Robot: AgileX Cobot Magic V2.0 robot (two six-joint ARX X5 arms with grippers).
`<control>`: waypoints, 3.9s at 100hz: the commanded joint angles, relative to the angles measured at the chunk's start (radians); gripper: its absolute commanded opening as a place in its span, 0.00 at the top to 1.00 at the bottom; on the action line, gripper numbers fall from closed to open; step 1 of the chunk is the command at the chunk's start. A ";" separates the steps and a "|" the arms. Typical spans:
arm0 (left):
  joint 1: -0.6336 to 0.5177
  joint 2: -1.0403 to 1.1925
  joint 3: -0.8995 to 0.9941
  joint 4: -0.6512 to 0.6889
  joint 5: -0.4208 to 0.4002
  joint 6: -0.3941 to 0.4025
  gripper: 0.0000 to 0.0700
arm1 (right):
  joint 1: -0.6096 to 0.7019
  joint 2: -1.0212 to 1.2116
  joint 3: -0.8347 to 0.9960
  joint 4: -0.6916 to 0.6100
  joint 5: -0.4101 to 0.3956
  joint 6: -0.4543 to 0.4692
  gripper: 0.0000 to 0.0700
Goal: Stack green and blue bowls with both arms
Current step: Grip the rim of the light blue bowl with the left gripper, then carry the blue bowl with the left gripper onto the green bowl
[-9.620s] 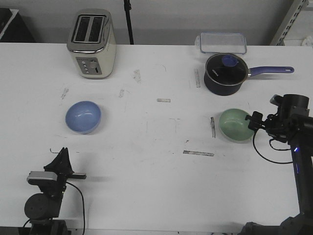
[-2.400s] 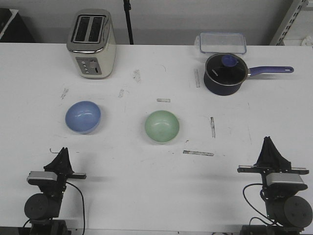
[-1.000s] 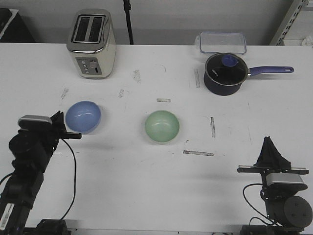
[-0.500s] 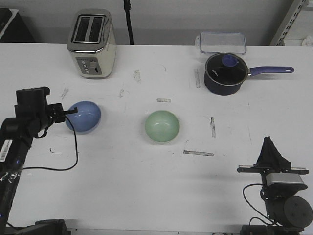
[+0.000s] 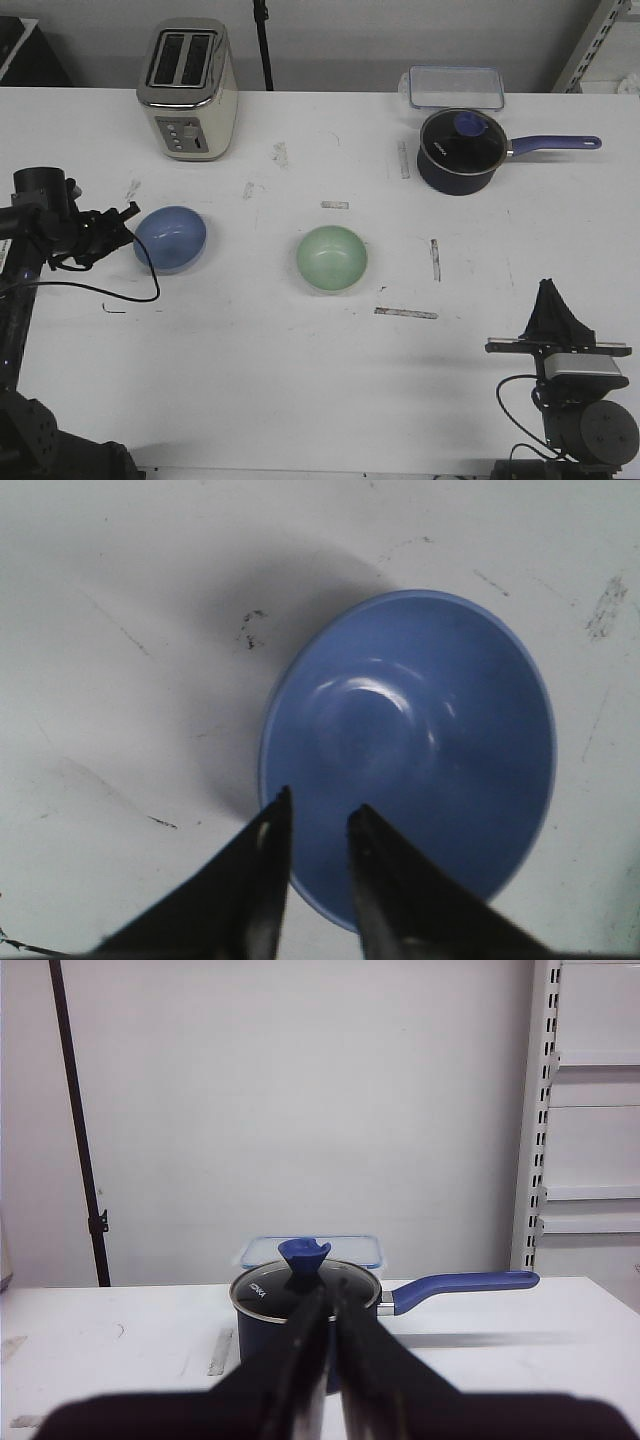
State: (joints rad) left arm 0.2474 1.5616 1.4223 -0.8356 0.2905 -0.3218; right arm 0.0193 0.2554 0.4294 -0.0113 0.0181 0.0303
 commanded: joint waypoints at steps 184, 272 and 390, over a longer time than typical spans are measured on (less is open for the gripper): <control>-0.138 0.183 0.035 0.044 -0.057 -0.014 1.00 | 0.000 -0.001 0.001 0.011 -0.002 -0.005 1.00; -0.718 0.206 0.257 0.140 -0.068 -0.245 1.00 | 0.000 -0.001 0.001 0.011 -0.002 -0.005 1.00; -0.797 0.320 0.259 0.112 -0.117 -0.240 0.86 | 0.000 -0.001 0.001 0.011 -0.002 -0.005 1.00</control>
State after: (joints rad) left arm -0.5461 1.8660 1.6520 -0.7235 0.1741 -0.5674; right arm 0.0193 0.2554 0.4294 -0.0113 0.0181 0.0303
